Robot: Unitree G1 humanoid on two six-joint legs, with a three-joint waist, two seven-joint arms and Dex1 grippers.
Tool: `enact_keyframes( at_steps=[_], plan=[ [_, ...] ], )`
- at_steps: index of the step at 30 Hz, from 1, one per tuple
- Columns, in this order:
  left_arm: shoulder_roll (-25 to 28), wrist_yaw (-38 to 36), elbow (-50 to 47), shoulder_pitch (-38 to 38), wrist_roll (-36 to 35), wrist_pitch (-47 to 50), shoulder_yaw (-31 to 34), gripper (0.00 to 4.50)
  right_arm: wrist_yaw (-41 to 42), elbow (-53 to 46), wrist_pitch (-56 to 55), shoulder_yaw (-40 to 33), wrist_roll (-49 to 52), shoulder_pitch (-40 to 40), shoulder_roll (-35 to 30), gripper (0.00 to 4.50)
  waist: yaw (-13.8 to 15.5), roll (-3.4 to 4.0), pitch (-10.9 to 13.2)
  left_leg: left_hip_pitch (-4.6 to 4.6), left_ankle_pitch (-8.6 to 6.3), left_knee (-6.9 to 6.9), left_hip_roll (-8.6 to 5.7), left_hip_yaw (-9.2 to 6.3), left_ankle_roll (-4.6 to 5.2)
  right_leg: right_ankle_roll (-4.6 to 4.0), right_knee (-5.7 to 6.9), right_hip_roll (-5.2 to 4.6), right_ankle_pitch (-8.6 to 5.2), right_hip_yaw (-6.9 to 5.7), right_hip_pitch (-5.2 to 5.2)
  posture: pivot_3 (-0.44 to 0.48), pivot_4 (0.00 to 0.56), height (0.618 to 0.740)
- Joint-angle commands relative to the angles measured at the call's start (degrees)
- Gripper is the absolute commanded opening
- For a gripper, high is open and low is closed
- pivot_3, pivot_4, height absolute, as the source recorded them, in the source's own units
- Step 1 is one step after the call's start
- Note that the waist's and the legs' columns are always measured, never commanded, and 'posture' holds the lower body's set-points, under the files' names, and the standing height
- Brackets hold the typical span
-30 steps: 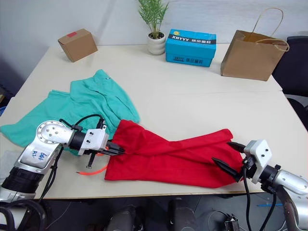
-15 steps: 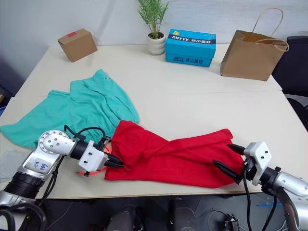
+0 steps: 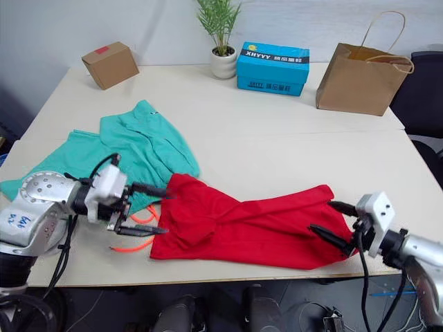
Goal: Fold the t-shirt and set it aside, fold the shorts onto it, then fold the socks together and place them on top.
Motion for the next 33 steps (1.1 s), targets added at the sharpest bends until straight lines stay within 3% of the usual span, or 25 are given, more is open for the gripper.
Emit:
enact_keyframes(
  at_steps=[1, 5, 8, 11, 18, 25, 28, 33],
  plan=[
    [-3.0, 4.8, -1.8, 0.7, 1.2, 0.5, 0.0, 3.86, 1.9, 10.2, 1.9, 3.2, -3.9, -9.0, -5.4, 4.50, -0.1, 0.00, 0.0, 0.01, 0.00, 0.00, -0.02, 0.01, 0.00, 0.00, -0.02, -0.01, 0.00, 0.00, 0.01, 0.000, 0.150, 0.740],
    [-7.1, 7.2, -1.7, 0.2, 3.7, -1.2, -2.4, 3.86, 5.7, 26.2, 5.8, 11.5, -9.0, -24.5, -8.9, 4.50, -0.1, 0.00, 0.0, 0.00, 0.01, 0.02, -0.02, 0.07, 0.02, 0.03, -0.01, 0.01, 0.02, 0.02, -0.02, 0.000, 0.150, 0.740],
    [-10.7, 9.1, -2.4, 0.3, 3.5, -0.8, -3.4, 3.86, 10.0, 42.7, 7.7, 18.3, -14.5, -40.5, -8.1, 4.50, -0.4, 0.04, 0.0, 0.00, 0.01, 0.03, 0.00, 0.19, 0.01, 0.00, 0.01, 0.02, 0.03, 0.10, -0.09, 0.000, 0.150, 0.740],
    [-11.4, 9.2, -3.0, 0.7, 3.6, -0.4, -3.6, 3.86, 14.9, 51.7, 7.7, 23.0, -18.2, -49.4, -7.1, 4.50, -0.4, 0.05, 0.0, -0.02, 0.01, 0.01, 0.05, 0.24, 0.00, -0.01, 0.02, 0.07, 0.02, 0.14, -0.15, 0.000, 0.150, 0.740],
    [-11.0, 9.0, -3.2, 2.0, 6.4, -2.4, -4.7, 3.86, 21.8, 66.3, 1.0, 31.1, -28.3, -58.5, -4.8, 4.50, -0.3, 0.06, 0.0, -0.06, -0.03, -0.01, 0.14, 0.26, -0.09, -0.09, -0.04, 0.11, -0.02, 0.12, -0.17, 0.000, 0.150, 0.740],
    [-12.2, 9.2, -3.5, 2.9, 6.4, -2.7, -4.8, 3.86, 22.6, 70.8, -1.7, 29.6, -29.4, -60.8, -1.3, 4.50, -0.6, 0.08, 0.0, -0.03, -0.04, 0.05, 0.14, 0.25, -0.10, -0.07, 0.02, 0.09, -0.01, 0.12, -0.15, 0.000, 0.150, 0.740],
    [-13.3, 8.8, -3.1, 2.8, 6.5, -3.7, -5.4, 3.90, 23.1, 70.8, -2.4, 28.7, -29.4, -60.2, -0.5, 3.95, -1.1, 0.08, 0.0, -0.03, -0.05, 0.05, 0.16, 0.26, -0.11, -0.07, 0.02, 0.09, -0.01, 0.12, -0.15, 0.000, 0.150, 0.740],
    [-14.2, 8.1, -2.2, 2.0, 6.1, -4.6, -5.5, 3.90, 25.4, 69.2, -2.9, 27.6, -28.9, -59.5, -0.4, 2.19, -1.5, 0.08, 0.0, -0.03, -0.05, 0.05, 0.16, 0.26, -0.11, -0.07, 0.05, 0.10, -0.01, 0.12, -0.16, 0.000, 0.150, 0.740]
  ],
)
